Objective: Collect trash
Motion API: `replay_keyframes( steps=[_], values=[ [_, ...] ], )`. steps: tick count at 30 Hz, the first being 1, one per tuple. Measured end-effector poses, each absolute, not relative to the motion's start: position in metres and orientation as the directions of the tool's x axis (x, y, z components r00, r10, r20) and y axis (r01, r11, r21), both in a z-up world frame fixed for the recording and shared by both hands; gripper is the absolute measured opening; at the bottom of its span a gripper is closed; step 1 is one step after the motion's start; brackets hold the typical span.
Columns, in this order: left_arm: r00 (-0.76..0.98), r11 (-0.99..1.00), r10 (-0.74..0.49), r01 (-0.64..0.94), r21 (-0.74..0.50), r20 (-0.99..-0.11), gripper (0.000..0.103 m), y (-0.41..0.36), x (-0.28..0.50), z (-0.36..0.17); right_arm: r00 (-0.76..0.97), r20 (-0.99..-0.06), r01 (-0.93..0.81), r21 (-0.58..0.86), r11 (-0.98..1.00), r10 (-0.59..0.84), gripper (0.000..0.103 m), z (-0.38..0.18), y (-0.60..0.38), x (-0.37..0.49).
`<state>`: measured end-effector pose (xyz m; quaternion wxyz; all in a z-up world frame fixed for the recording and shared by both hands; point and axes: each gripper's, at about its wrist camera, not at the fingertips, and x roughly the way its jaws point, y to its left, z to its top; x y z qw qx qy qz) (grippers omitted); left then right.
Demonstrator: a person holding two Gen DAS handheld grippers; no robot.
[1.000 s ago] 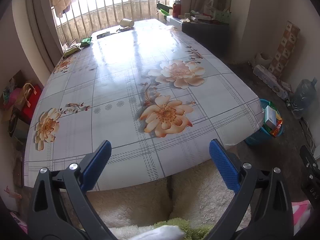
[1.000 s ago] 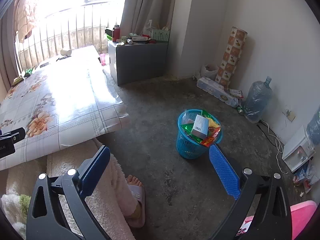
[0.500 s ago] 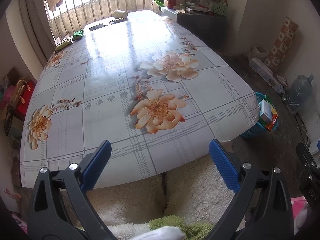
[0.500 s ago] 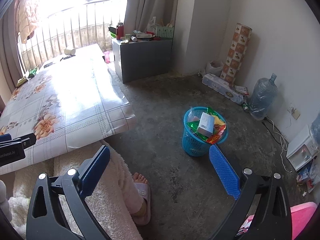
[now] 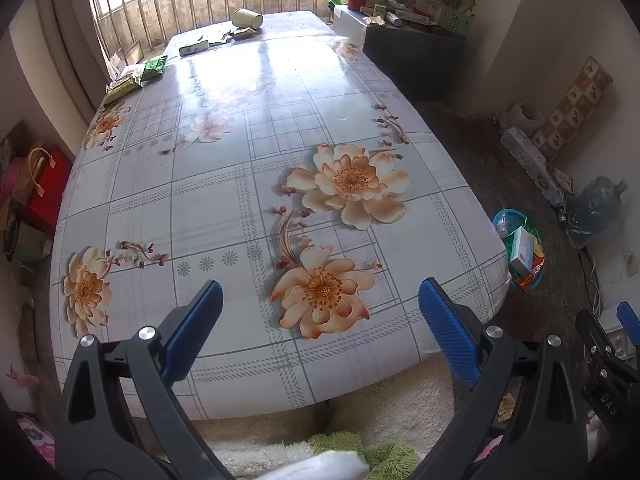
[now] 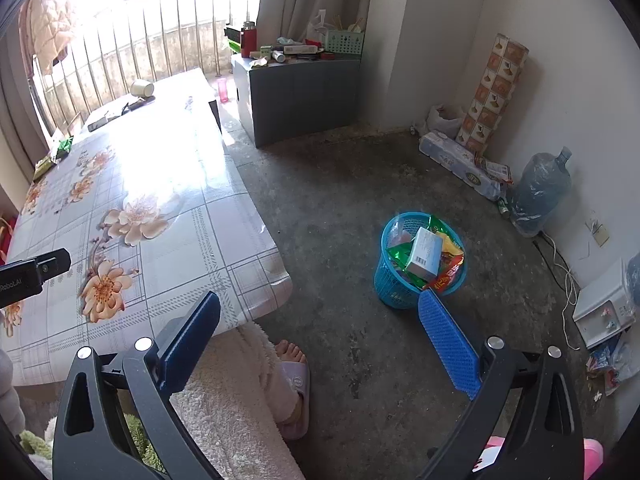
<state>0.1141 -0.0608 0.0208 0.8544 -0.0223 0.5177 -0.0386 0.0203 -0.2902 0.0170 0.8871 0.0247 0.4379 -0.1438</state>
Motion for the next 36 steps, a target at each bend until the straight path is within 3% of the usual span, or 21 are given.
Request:
replay_keyframes(
  steps=[17,36],
  values=[
    [0.384,0.993,-0.116,0.040,-0.109,-0.916,0.094,-0.069,0.169,0.004,0.485,-0.840,0.232,-0.144,0.962,-0.243,0.097,0.011,-0.285,0.076],
    [0.339,0.992,-0.124,0.059,-0.110,-0.933,0.094,-0.079,0.159,-0.008,0.459,-0.850,0.201,-0.186,0.962,-0.260,0.097,0.008,-0.292,0.072]
  ],
)
